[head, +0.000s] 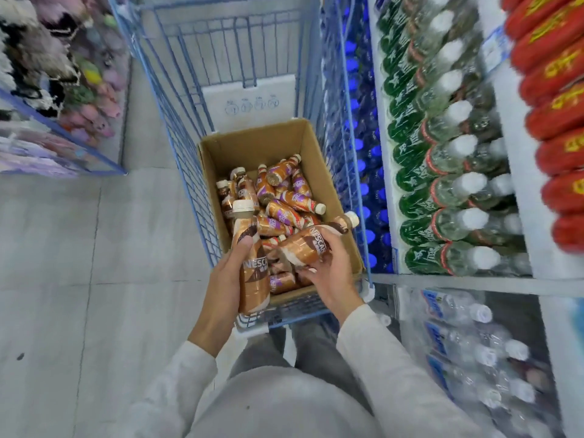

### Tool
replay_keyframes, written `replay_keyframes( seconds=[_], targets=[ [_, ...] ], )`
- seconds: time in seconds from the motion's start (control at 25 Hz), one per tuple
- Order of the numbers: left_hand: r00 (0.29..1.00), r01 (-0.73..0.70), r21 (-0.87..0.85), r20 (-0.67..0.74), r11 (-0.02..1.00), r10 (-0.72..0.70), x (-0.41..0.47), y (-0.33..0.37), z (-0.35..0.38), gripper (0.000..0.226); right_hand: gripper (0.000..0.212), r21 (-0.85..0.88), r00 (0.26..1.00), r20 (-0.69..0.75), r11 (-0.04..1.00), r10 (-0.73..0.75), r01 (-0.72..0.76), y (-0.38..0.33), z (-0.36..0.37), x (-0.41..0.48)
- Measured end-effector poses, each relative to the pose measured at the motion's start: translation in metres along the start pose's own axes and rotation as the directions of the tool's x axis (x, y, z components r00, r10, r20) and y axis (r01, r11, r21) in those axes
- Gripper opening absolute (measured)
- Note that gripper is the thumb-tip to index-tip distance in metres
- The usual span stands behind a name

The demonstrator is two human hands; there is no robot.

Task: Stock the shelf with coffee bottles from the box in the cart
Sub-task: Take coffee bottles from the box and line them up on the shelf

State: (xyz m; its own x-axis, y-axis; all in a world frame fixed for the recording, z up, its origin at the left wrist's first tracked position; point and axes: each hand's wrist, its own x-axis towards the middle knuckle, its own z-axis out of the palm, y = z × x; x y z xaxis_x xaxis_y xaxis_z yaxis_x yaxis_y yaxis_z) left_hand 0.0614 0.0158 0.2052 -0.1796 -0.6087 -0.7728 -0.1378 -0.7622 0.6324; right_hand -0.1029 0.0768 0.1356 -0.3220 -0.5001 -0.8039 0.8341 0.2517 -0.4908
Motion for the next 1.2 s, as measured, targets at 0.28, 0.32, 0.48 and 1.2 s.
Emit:
replay_keyframes(
  seconds=[0.28, 0.32, 0.48, 1.2],
  targets=[
    [0.942, -0.151, 0.193, 0.325, 0.969, 0.082, -0.049, 0.037, 0.088, 0.041, 0.014, 0.287, 0.904, -0.205, 0.861, -0.374, 0.421, -0.082, -0.050, -0.128],
    [0.914, -0.179, 0.212, 0.397, 0.961, 0.082, -0.061, 0.036, 0.103, 0.038, 0.015, 0.308, 0.887, -0.241, 0.836, -0.394, 0.455, -0.087, -0.062, -0.146],
    [0.788, -0.247, 0.321, 0.616, 0.914, -0.003, -0.122, 0.018, 0.170, 0.038, 0.018, 0.355, 0.798, -0.383, 0.724, -0.465, 0.592, -0.095, -0.120, -0.218],
    [0.167, -0.655, 0.164, 0.984, 0.738, -0.070, -0.442, -0.126, 0.388, 0.034, 0.054, -0.091, 0.207, -0.680, 0.361, -0.703, 0.928, -0.103, -0.380, -0.533]
  ],
)
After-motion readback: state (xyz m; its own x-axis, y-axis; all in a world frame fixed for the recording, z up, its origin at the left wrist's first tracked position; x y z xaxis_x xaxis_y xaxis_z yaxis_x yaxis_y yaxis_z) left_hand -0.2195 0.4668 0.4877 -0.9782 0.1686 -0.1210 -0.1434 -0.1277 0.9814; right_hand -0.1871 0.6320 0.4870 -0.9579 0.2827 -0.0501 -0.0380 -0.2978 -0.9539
